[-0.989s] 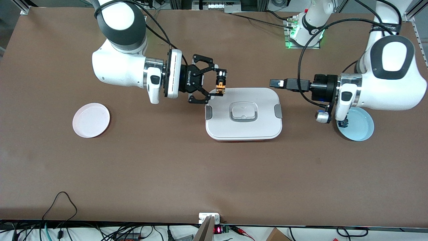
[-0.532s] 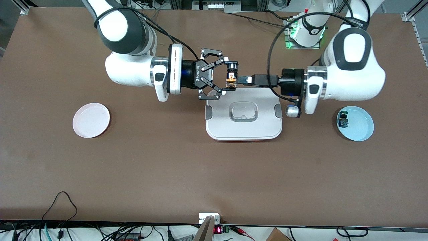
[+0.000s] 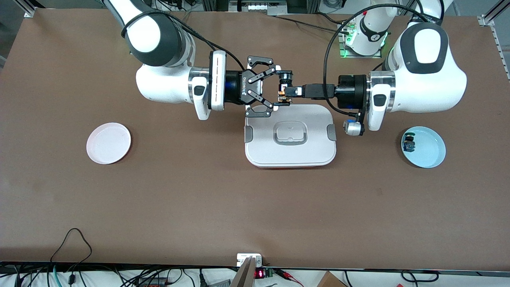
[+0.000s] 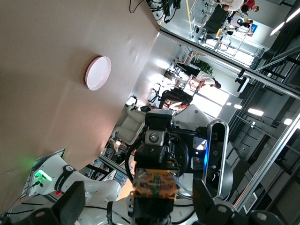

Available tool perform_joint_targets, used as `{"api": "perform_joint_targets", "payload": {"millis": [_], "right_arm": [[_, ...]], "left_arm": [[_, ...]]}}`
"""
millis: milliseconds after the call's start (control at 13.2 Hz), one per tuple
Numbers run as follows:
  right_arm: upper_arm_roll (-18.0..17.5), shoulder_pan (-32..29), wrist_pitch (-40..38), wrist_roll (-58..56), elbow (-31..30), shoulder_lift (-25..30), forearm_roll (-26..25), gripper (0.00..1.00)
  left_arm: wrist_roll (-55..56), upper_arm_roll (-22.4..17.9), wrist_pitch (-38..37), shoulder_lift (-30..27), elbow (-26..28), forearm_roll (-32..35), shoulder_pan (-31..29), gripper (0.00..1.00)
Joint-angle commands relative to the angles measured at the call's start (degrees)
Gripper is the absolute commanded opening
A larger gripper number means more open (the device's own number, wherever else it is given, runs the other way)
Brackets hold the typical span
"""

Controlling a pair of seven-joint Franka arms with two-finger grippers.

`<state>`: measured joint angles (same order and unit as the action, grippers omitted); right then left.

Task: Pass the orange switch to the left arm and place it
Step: 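Close the left gripper on the switch and open the right gripper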

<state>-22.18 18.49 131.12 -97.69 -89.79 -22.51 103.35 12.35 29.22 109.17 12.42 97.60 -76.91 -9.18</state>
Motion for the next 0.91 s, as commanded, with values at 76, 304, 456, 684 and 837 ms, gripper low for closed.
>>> {"api": "perform_joint_targets", "payload": {"millis": [76, 304, 456, 684, 837], "right_arm": [[0.6, 1.5, 1.1, -1.4, 1.6, -0.9, 1.1, 0.04], [0.6, 1.5, 1.1, -1.4, 1.5, -0.9, 1.1, 0.04], [0.6, 1.5, 1.1, -1.4, 1.5, -0.9, 1.1, 0.04], [0.7, 1.5, 1.1, -1.4, 1.3, -0.8, 1.1, 0.04], [1.7, 1.6, 1.1, -1.5, 1.1, -0.6, 0.9, 0.04]], "left_arm": [[0.6, 0.5, -2.1, -1.8, 0.5, -1.4, -1.6, 1.0], [0.1, 0.5, -1.5, -1.7, 0.5, -1.5, -1.1, 1.0], [-0.3, 0.7, -1.3, -1.6, 0.5, -1.5, -1.0, 1.0], [-0.3, 0.8, -1.2, -1.4, 0.5, -1.4, -0.8, 0.93], [-0.4, 1.4, -0.1, -1.3, 0.5, -1.4, -0.8, 0.79]]}}
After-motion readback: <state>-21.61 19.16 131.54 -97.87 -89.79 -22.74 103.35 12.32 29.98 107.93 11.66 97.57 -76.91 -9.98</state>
